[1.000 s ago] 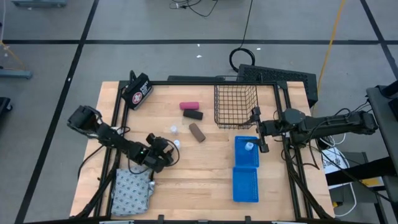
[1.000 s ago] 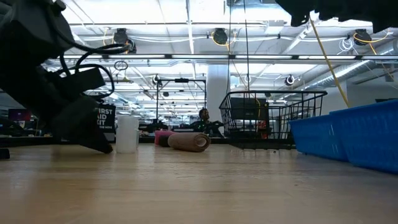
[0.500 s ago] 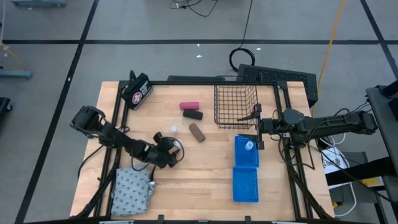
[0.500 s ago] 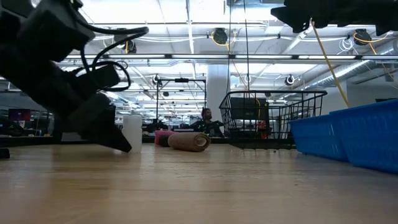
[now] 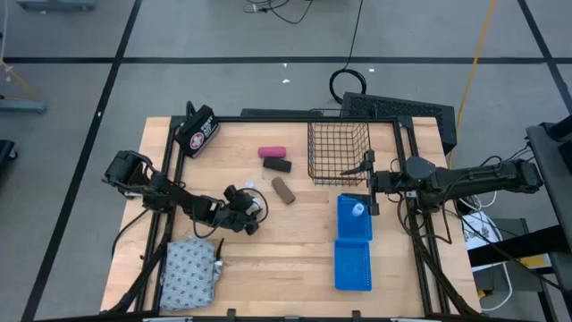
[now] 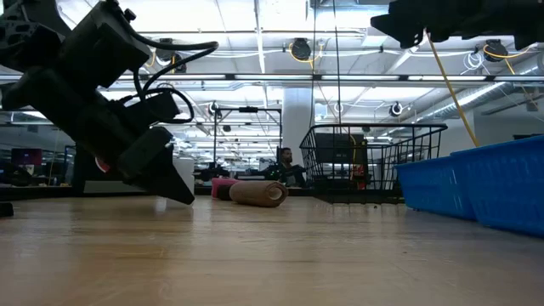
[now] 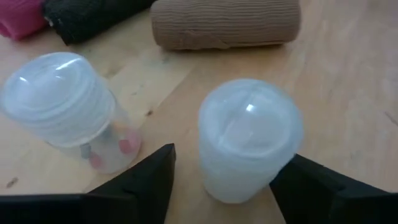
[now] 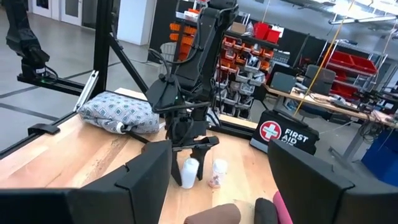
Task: Pick & Place Medicine items
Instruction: Put the bottom transparent pill bottle into the top blue basket
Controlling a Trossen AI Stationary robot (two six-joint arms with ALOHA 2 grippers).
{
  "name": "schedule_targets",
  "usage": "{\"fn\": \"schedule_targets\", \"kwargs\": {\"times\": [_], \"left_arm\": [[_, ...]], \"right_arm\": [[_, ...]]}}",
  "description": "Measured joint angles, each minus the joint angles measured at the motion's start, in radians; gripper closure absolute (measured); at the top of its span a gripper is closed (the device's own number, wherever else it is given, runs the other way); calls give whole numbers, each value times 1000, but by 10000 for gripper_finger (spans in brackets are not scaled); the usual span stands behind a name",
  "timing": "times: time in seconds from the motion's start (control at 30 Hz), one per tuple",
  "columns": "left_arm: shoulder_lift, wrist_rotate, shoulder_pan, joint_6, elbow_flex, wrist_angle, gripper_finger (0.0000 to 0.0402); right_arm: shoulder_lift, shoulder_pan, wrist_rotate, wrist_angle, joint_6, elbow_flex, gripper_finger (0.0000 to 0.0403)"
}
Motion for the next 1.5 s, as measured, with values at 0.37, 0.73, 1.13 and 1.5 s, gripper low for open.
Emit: {"fn": "schedule_targets", "kwargs": {"times": [0.37, 0.73, 1.13, 1.5], "left_arm": [[0, 34, 19, -58, 0, 15, 262], [0, 261, 109, 241, 247, -97, 263], [0, 307, 159, 450, 373, -112, 257], [72, 318, 162, 461, 373, -80, 255]], "right_arm": [[4, 0, 0, 3, 94, 0, 149], [116, 0, 108, -148, 185, 109, 149], [524, 1, 102, -348, 140, 380, 149], [780, 1, 45, -148, 117, 445, 149]]}}
